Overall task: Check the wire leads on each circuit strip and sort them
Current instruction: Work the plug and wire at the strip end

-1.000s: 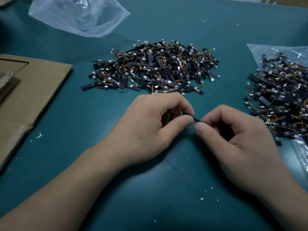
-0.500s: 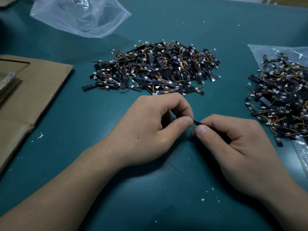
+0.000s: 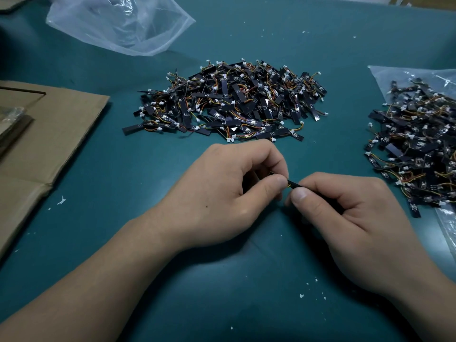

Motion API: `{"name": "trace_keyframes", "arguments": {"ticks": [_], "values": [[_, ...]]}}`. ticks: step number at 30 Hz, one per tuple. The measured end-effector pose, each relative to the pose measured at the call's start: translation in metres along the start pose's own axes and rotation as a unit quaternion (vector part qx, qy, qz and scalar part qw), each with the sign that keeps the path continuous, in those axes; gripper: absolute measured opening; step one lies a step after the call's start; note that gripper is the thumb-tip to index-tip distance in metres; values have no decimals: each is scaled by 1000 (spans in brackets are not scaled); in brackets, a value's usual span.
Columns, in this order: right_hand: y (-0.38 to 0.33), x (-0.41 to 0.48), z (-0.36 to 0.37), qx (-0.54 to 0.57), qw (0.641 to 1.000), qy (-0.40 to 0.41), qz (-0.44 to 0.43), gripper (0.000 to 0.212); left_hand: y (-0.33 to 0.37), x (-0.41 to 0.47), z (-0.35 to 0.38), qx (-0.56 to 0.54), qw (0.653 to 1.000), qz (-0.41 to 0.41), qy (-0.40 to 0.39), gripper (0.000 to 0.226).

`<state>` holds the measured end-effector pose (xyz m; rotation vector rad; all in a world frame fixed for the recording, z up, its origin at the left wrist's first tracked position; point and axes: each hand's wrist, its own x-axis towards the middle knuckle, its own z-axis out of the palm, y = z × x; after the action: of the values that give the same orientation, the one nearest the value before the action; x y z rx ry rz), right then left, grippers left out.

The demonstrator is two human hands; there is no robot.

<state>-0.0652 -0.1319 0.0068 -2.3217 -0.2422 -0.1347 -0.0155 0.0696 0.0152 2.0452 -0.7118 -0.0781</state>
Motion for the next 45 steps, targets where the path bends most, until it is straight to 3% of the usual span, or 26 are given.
{"name": "trace_keyframes", "arguments": {"ticks": [27, 34, 45], "values": [[1, 0, 0, 19, 999, -19, -34, 39, 2, -1, -1, -3, 1000, -7, -24, 7], [3, 1, 0, 40, 999, 4, -32, 22, 1, 0, -1, 3, 1000, -5, -19, 7], [2, 1, 1, 86, 996, -2, -12, 25, -4, 0, 3, 34, 999, 8, 3, 6]]}}
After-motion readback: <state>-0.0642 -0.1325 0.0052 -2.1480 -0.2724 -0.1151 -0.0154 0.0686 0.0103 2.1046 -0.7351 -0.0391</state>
